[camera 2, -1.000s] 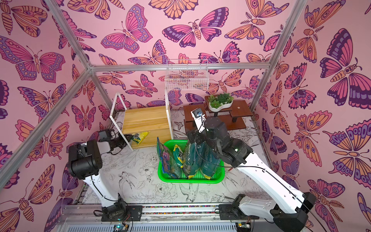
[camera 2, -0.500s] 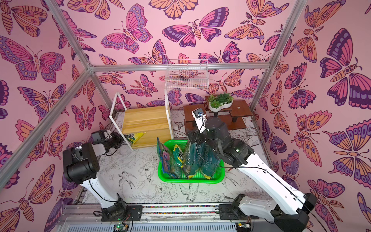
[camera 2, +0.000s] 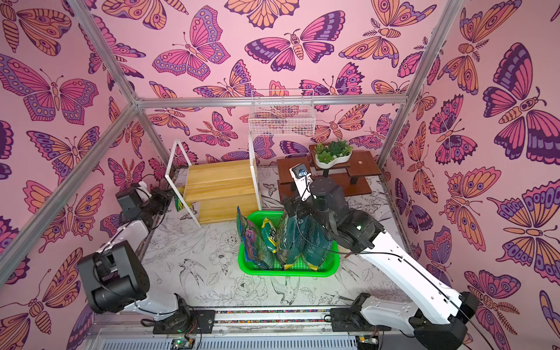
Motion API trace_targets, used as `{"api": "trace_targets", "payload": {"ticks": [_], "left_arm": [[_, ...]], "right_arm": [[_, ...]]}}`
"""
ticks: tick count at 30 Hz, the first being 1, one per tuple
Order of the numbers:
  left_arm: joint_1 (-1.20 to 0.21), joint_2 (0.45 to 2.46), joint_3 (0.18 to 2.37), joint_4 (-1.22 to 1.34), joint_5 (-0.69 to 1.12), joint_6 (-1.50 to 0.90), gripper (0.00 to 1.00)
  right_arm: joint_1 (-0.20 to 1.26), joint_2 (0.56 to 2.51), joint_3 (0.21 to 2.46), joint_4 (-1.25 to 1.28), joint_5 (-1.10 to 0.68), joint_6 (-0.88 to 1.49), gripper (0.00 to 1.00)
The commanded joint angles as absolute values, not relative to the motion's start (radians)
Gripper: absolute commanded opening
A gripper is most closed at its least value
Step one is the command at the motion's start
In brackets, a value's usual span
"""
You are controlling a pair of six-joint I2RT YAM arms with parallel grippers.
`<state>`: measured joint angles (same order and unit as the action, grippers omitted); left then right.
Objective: Take down the fertilizer bag from the shelf
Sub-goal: Pick up the fertilizer bag from the shelf.
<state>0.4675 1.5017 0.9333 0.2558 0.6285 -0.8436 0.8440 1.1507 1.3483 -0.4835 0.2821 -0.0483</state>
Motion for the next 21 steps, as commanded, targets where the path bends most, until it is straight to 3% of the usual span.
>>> {"api": "trace_targets", "payload": {"ticks": [1, 7, 14, 21], "left_arm": [[0.476, 1.43, 0.951, 0.205, 0.584, -0.791, 0.0], [0.476, 1.307, 0.97, 0.16, 0.556, -0.8, 0.0], [0.474, 1.091, 1.107, -0.085, 0.512, -0.751, 0.0], [0.459, 1.047, 1.283, -0.242, 0.562, -0.78, 0.0]], "right_arm": [[0.837, 1.135, 1.364, -0.497, 0.275, -0.023, 0.99], [0.837, 1.118, 1.363, -0.502, 0.273, -0.022, 0.99], [0.836, 1.086, 1.335, -0.502, 0.302, -0.019, 0.99], [0.836, 1.063, 1.321, -0.511, 0.305, -0.015, 0.99]]}}
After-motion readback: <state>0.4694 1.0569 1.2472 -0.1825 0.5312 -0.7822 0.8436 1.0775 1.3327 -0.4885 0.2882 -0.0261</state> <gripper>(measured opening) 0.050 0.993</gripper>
